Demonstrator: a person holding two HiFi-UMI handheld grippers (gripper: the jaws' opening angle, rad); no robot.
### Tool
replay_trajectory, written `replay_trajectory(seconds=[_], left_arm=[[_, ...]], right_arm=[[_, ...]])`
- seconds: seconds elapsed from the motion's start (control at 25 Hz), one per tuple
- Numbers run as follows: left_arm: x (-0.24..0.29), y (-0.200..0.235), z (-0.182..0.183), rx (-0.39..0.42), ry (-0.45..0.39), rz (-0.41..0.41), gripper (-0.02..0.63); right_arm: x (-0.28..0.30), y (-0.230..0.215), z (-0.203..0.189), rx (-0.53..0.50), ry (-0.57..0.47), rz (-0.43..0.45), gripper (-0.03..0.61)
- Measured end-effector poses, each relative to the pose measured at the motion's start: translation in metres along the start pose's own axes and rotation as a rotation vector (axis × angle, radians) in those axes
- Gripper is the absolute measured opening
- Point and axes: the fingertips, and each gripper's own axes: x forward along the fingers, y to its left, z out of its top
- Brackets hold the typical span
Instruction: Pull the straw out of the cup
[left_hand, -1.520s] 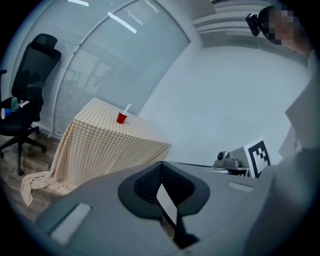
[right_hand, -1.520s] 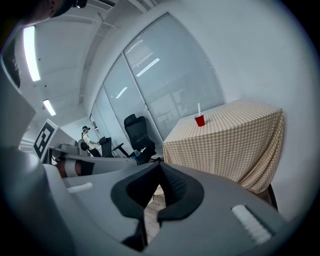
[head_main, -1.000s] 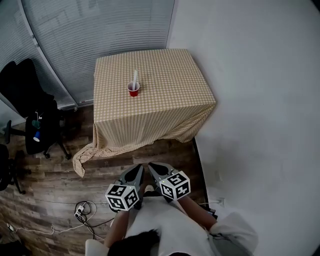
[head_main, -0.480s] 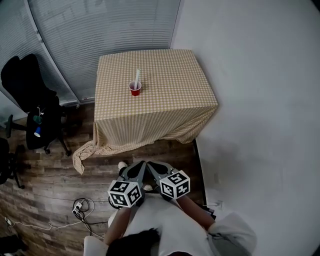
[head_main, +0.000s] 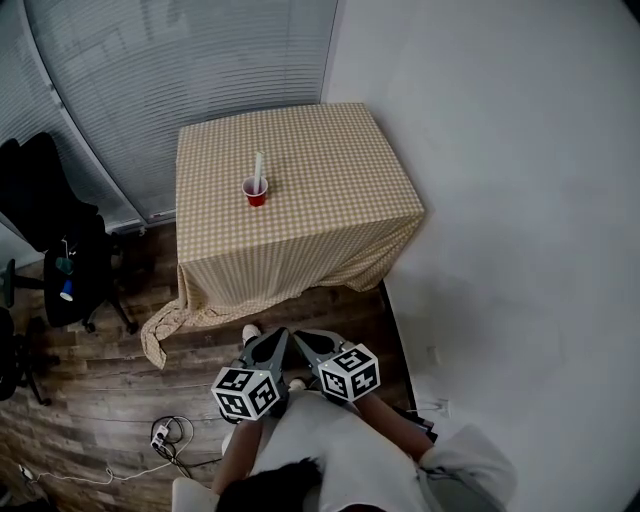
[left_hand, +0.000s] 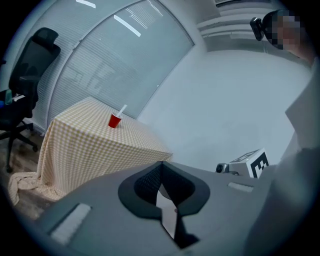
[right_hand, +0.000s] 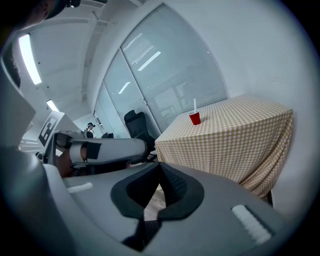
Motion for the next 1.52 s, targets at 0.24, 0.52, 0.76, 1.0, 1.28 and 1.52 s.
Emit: replay_trajectory(seconds=[0.24, 0.52, 0.76, 1.0, 1.28, 1.52], left_arm=[[0.020, 0.013, 0.007, 0.013, 0.045, -0.009, 0.015], [0.050, 0.042, 0.036, 0.029, 0.077, 0.020, 0.017], [0.070, 0.076, 0.067, 0.011, 0.091, 0.039, 0.017], [0.086, 0.107, 0.096, 0.017, 0.119, 0.034, 0.017], [0.098, 0.139, 0.117, 0.020, 0.158, 0.012, 0.017], [0.104, 0.167, 0.135, 0.005, 0.194, -0.011, 0.017]], right_arm=[[0.016, -0.017, 0.011, 0.010, 0.016, -0.036, 0.003], [0.042, -0.040, 0.043, -0.040, 0.031, -0.096, 0.003], [0.071, -0.050, 0.078, -0.042, 0.016, -0.124, 0.003], [0.103, -0.057, 0.108, -0.013, -0.006, -0.128, 0.003], [0.141, -0.059, 0.128, 0.019, -0.016, -0.143, 0.003], [0.171, -0.057, 0.146, 0.030, -0.049, -0.154, 0.003]])
